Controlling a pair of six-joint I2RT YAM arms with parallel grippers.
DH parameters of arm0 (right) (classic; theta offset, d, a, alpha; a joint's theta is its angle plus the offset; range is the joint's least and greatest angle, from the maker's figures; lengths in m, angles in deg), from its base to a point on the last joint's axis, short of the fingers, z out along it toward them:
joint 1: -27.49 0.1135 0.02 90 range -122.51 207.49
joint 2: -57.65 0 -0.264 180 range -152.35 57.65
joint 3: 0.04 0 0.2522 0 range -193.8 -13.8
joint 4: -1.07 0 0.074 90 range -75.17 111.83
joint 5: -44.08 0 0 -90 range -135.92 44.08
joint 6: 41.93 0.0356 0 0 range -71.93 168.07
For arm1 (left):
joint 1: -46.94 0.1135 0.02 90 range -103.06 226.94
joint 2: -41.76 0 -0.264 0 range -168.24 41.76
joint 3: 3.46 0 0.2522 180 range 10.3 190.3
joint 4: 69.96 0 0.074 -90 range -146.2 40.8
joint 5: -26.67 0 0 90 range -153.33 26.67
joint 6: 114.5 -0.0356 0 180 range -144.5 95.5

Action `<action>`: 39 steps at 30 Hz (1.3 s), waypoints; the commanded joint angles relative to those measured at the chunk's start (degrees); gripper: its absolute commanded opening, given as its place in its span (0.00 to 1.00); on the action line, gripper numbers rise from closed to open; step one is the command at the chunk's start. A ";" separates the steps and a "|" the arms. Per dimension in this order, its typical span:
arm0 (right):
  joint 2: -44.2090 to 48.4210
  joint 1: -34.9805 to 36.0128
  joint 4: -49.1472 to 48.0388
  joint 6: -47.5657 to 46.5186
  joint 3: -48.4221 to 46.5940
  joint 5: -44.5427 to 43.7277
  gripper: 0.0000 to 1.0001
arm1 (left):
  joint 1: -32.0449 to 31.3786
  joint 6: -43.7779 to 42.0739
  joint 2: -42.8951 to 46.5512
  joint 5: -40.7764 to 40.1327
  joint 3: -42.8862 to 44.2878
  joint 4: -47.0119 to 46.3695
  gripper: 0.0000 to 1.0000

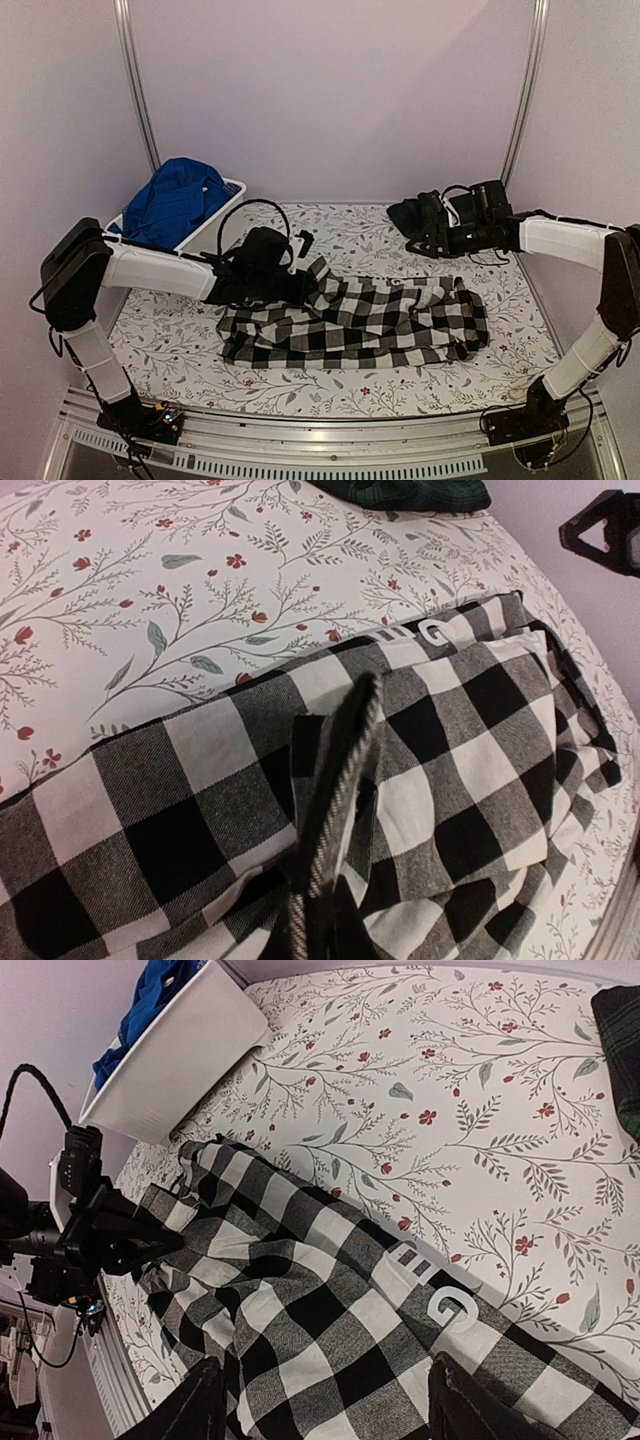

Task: Fold and stack the mixed laundry pile
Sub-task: Fold the 1/3-folded shirt at the center of the board.

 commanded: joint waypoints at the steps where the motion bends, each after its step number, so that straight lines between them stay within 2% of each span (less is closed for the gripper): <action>1: -2.75 -0.02 -1.75 1.01 1.86 2.48 0.66 | 0.55 4.71 2.28 1.35 -2.03 -5.29 0.00; 7: -5.42 1.95 -1.75 0.76 3.16 0.81 0.64 | 0.54 10.92 4.82 -1.46 -5.36 -4.53 0.00; 14: -12.47 7.56 -2.75 1.98 2.58 -4.05 0.54 | 0.59 13.89 3.40 -6.35 -5.55 0.59 0.00; 16: -16.70 8.65 -1.57 2.28 1.87 -6.57 0.50 | 0.99 15.19 2.40 -7.71 -4.63 3.80 0.07; 21: -20.68 9.09 0.49 1.77 3.33 -11.19 0.45 | 2.10 19.45 4.22 -17.50 -3.50 16.23 0.39; 25: -19.88 9.17 2.68 0.96 4.29 -14.36 0.46 | 2.19 14.15 5.99 -21.15 -0.88 18.10 0.42; 30: -14.60 9.15 4.08 1.68 4.31 -14.84 0.49 | 1.58 4.04 2.16 -14.03 5.53 15.44 0.42; 35: -6.52 9.19 5.69 3.26 2.53 -15.71 0.53 | 1.28 2.84 -2.97 -10.33 8.84 14.11 0.41; 39: -3.31 9.49 4.84 4.86 3.81 -11.73 0.53 | 1.71 2.14 -7.70 -10.87 11.50 15.87 0.41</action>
